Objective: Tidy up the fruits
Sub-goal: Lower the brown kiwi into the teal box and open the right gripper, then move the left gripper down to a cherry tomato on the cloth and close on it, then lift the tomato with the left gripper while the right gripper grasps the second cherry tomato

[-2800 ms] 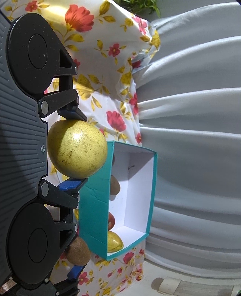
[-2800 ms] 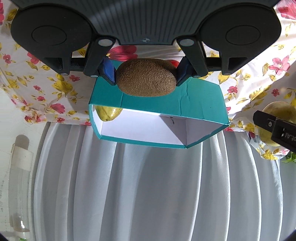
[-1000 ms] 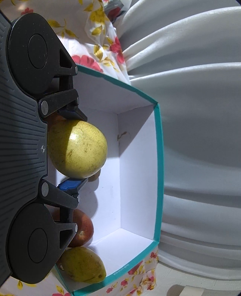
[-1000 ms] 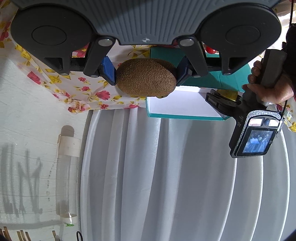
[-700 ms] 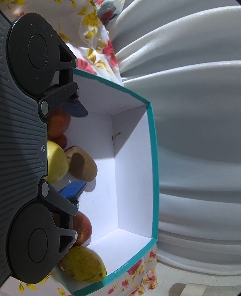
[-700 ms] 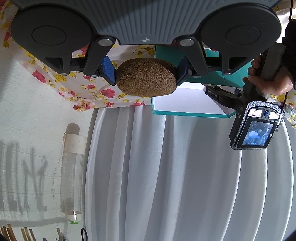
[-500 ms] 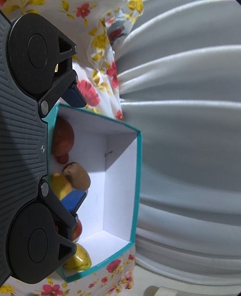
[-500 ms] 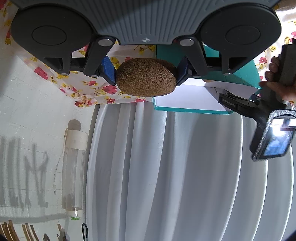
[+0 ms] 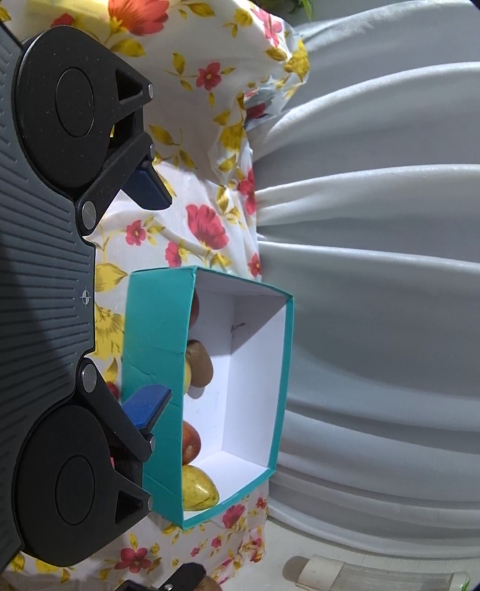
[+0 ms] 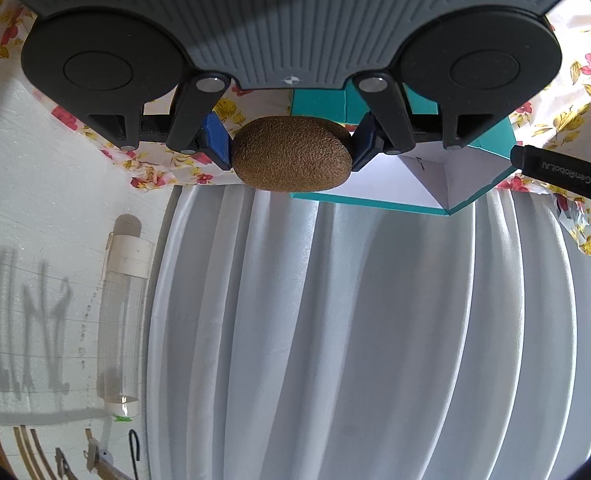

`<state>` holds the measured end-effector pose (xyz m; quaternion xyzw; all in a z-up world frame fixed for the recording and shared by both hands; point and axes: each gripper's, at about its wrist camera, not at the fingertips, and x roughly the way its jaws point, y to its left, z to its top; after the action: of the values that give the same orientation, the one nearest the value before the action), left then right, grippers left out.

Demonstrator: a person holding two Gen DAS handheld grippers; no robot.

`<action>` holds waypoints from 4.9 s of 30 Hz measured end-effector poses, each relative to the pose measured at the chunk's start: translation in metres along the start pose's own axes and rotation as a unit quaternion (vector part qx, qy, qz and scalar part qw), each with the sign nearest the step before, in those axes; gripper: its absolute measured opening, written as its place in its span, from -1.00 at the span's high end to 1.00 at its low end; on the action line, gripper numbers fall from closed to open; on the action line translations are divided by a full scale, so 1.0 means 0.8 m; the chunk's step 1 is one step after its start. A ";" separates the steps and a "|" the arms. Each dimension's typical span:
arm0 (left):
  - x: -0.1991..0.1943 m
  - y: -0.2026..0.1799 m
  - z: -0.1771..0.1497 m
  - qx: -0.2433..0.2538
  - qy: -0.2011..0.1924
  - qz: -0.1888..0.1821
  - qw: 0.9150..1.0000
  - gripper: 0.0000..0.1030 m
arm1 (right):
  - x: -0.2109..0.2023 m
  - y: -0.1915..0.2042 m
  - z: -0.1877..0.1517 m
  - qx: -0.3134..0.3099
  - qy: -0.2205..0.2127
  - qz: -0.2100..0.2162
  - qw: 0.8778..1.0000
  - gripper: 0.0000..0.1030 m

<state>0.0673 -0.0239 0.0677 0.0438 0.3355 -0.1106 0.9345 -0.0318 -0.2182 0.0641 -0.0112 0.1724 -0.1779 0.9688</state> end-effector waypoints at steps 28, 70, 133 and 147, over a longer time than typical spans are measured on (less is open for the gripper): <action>-0.033 0.042 -0.023 -0.041 0.002 0.067 0.997 -1.00 | 0.133 0.068 -0.033 -0.066 0.049 0.044 0.996 -0.31; 0.024 -0.096 -0.120 0.088 0.059 -0.066 0.992 -0.99 | -0.034 -0.066 -0.029 0.042 -0.004 -0.015 0.999 -0.80; 0.017 -0.087 -0.107 0.045 0.083 -0.078 0.992 0.42 | -0.002 -0.055 -0.067 0.025 0.054 -0.002 0.998 -0.80; -0.018 -0.017 -0.073 0.001 0.064 -0.025 0.998 0.42 | 0.049 0.046 -0.105 -0.028 0.118 0.049 0.991 -0.78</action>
<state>0.0175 -0.0252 0.0314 0.0437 0.3959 -0.1309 0.9079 -0.0130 -0.1944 -0.0306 -0.0085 0.2905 -0.1254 0.9486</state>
